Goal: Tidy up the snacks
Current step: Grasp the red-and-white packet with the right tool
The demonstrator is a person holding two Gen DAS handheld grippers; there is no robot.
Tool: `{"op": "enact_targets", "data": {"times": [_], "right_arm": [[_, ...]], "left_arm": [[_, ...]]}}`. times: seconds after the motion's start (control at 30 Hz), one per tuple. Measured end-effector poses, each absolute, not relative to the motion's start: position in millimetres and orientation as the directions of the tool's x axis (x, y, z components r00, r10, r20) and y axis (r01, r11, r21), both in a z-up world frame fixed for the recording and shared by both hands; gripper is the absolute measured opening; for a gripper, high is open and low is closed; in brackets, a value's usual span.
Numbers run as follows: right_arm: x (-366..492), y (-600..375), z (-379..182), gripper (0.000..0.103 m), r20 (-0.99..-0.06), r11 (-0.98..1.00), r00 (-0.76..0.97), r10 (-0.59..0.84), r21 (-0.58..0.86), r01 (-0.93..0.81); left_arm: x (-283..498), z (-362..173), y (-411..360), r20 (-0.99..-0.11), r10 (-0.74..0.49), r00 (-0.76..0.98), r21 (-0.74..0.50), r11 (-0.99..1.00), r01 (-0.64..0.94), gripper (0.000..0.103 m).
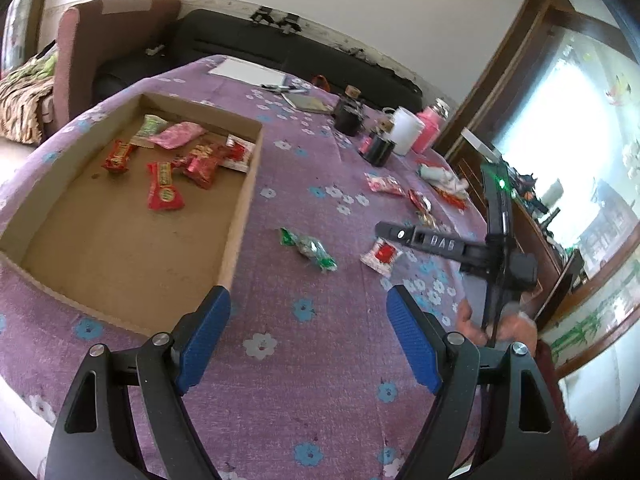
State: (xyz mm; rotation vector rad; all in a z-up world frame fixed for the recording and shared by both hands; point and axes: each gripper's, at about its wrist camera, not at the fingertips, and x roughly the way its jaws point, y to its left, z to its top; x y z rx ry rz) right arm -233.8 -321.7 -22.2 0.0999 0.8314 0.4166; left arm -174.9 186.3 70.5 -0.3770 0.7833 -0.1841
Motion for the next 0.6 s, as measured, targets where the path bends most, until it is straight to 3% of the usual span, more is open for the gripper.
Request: {"op": "enact_targets", "data": {"times": [0.1, 0.2, 0.47, 0.57, 0.6], "right_arm": [[-246, -290, -19, 0.06, -0.683, 0.905, 0.608, 0.404, 0.202, -0.375], [-256, -274, -15, 0.059, -0.685, 0.944, 0.667, 0.294, 0.097, -0.316], [-256, -303, -41, 0.061, -0.716, 0.965, 0.648, 0.26, 0.198, -0.169], [-254, -291, -43, 0.061, -0.705, 0.974, 0.674, 0.221, 0.125, -0.189], [-255, -288, -43, 0.053, -0.7, 0.977, 0.685, 0.202, 0.095, -0.191]], "left_arm": [[-175, 77, 196, -0.65, -0.275, 0.709, -0.401, 0.916, -0.013, 0.081], [-162, 87, 194, -0.658, -0.295, 0.693, -0.415, 0.91, -0.007, 0.081], [-98, 76, 143, -0.721, -0.372, 0.585, -0.422, 0.905, 0.056, 0.081], [-86, 69, 136, -0.74, -0.334, 0.584, -0.387, 0.921, 0.037, 0.08], [-83, 65, 135, -0.746, -0.317, 0.585, -0.369, 0.929, 0.033, 0.08]]}}
